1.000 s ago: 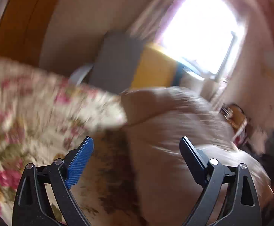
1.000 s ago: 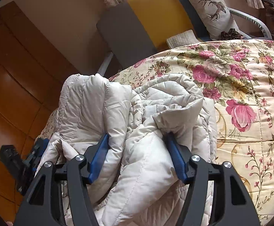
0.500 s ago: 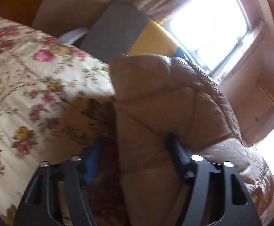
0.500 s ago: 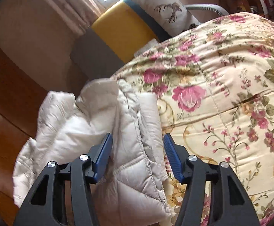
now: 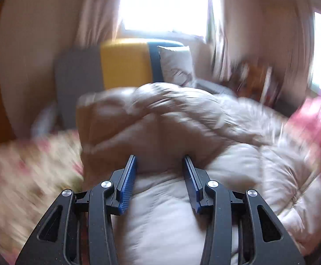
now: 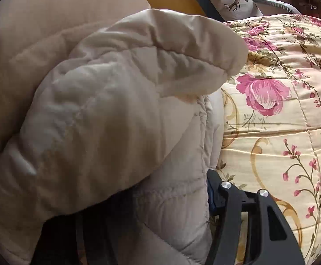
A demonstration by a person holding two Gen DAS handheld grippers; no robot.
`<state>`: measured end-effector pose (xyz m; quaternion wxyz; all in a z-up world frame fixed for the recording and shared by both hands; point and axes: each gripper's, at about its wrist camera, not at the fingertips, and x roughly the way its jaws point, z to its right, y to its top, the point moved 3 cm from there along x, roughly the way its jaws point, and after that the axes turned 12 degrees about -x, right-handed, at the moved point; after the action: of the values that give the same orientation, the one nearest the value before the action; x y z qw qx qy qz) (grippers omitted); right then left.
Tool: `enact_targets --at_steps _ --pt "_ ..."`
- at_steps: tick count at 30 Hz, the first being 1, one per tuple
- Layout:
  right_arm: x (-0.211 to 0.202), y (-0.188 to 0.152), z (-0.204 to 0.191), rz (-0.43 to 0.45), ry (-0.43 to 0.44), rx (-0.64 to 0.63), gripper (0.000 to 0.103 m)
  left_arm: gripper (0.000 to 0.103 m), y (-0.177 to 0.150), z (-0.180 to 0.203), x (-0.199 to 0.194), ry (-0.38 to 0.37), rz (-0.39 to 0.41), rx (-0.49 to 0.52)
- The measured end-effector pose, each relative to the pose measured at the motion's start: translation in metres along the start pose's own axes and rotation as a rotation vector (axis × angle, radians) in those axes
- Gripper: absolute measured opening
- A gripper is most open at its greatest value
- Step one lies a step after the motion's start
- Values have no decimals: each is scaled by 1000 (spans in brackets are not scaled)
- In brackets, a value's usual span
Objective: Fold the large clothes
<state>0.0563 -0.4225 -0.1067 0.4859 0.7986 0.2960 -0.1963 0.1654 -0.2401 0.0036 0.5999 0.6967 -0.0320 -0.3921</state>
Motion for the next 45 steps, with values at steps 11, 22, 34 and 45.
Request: enact_targets --at_steps 11,22,34,45 --pt "-48 -2 40 89 -8 189 56 42 -32 56 38 239 23 206" --pt "-170 80 -47 408 -160 -34 75 45 -35 60 34 319 88 239" --pt "-38 77 -15 189 -433 -72 68 90 -11 -7 7 35 -44 -159" --pt "-4 73 -3 59 -383 -111 69 93 73 9 50 165 -57 33"
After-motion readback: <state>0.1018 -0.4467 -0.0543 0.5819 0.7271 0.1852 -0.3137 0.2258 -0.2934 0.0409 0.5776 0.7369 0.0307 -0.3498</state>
